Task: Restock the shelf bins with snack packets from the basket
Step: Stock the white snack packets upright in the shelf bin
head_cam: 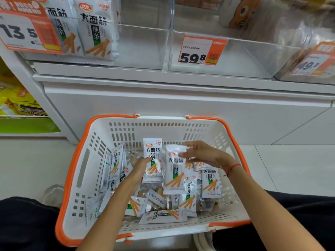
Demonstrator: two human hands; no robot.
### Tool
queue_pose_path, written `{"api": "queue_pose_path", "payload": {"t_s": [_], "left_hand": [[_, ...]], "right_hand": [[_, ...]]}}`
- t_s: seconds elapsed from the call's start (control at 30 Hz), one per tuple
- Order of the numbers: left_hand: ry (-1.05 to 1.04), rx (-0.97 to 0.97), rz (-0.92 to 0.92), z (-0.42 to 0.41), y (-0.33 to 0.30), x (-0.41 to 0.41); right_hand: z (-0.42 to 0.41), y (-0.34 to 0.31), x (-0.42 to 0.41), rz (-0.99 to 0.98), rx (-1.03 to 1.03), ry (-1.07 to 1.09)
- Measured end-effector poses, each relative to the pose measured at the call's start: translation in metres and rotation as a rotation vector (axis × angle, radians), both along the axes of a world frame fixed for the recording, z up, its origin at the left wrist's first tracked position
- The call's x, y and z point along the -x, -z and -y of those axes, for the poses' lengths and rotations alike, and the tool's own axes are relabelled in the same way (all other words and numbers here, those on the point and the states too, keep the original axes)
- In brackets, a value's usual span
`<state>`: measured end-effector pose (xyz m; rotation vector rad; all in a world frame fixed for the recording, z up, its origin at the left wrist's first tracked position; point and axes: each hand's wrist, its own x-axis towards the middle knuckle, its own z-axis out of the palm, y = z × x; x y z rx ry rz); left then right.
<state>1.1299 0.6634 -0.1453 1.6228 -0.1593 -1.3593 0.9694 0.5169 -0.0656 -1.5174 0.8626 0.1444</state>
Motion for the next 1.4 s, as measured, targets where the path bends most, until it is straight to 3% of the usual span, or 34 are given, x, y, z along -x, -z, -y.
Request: {"api": "queue_pose_path", "payload": {"t_s": [0.13, 0.3, 0.5, 0.63, 0.8, 0.93, 1.07, 1.27, 1.4], "left_hand": [[-0.064, 0.001, -0.048, 0.011, 0.056, -0.006], [-0.127, 0.069, -0.081, 0.008, -0.01, 0.011], [-0.07, 0.086, -0.09, 0.011, -0.005, 0.008], [-0.045, 0.109, -0.028, 0.011, -0.012, 0.004], [-0.119, 0.212, 0.002, 0.015, -0.041, -0.01], [-0.161, 0.34, 0.05, 0.016, -0.078, -0.016], [-0.075, 0.511, 0.254, 0.008, -0.124, -0.022], [0.05, 0.597, 0.746, -0.005, -0.189, -0.052], [0.125, 0.721, 1.382, -0.011, -0.238, -0.072]], "right_hand": [[-0.017, 0.011, -0.036, 0.031, 0.16, 0.178], [-0.028, 0.04, -0.056, -0.006, 0.395, 0.342], [-0.042, 0.044, -0.071, 0.054, 0.596, 0.414], [-0.045, 0.036, -0.072, 0.062, 0.509, 0.465], [-0.038, 0.003, -0.066, -0.054, -0.119, 0.121], [-0.045, -0.031, -0.07, 0.191, 0.02, 0.036], [-0.048, -0.06, -0.074, 0.41, 0.305, 0.031], [-0.049, -0.109, -0.08, 0.695, 0.961, 0.033], [-0.047, -0.147, -0.093, 0.764, 1.253, 0.078]]}}
